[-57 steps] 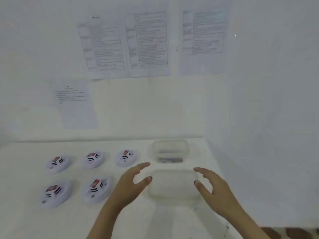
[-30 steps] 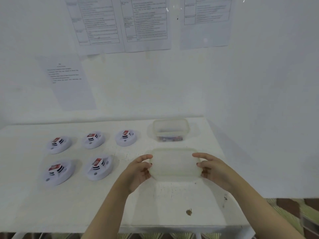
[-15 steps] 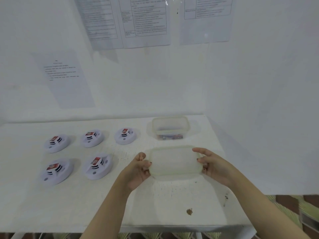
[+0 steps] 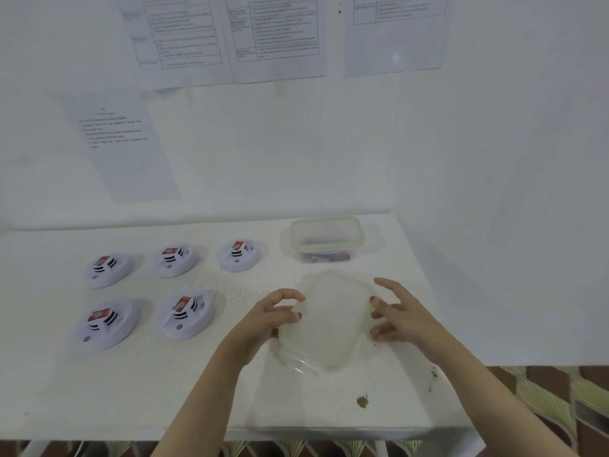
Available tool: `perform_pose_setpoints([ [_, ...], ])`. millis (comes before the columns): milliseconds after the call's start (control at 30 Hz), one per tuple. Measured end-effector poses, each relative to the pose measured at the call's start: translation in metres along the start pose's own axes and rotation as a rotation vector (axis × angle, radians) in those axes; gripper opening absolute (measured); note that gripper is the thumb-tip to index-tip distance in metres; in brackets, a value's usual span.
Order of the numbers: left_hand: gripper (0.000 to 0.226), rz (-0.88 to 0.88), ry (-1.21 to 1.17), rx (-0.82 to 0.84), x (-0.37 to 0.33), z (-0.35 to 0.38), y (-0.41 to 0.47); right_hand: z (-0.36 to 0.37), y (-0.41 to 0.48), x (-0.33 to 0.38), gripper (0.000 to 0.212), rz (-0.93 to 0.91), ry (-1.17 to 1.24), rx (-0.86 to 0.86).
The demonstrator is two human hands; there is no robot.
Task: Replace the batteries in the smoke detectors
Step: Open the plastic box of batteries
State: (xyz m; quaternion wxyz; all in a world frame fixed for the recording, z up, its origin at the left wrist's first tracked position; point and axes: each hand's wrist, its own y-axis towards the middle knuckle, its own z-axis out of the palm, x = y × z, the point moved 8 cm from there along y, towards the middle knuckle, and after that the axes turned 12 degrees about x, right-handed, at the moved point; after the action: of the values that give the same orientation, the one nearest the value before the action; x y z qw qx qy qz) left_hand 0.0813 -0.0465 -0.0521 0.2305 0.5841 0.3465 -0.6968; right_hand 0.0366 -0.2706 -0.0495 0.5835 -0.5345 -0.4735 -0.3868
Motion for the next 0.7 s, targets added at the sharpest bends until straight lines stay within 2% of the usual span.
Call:
perform_pose_setpoints([
  [67,0.031,-0.017,0.010,0.032,0.001,0.008,-0.002,0.009,0.002,0.000,0.027,0.018,0.007,-0.001],
  [133,0.030,-0.025,0.003,0.026,0.002,0.013,-0.006,0.014,0.002,0.001,0.025,0.008,0.009,0.000],
  [167,0.030,-0.028,-0.001,0.013,0.002,0.014,-0.007,0.015,0.002,0.001,0.029,-0.002,0.007,0.012],
  [267,0.026,-0.029,-0.028,-0.023,0.006,0.015,-0.012,0.022,-0.002,0.001,0.057,-0.054,0.068,0.144],
  [333,0.026,-0.027,-0.043,-0.051,0.008,0.017,-0.014,0.026,-0.003,0.003,0.065,-0.087,0.113,0.222],
  [500,0.038,0.000,-0.152,-0.123,0.009,0.018,-0.013,0.033,0.003,0.002,0.030,-0.036,0.153,0.295],
  [700,0.028,-0.066,-0.410,-0.034,0.019,0.023,-0.007,0.039,0.012,-0.005,0.025,0.042,0.402,0.330],
])
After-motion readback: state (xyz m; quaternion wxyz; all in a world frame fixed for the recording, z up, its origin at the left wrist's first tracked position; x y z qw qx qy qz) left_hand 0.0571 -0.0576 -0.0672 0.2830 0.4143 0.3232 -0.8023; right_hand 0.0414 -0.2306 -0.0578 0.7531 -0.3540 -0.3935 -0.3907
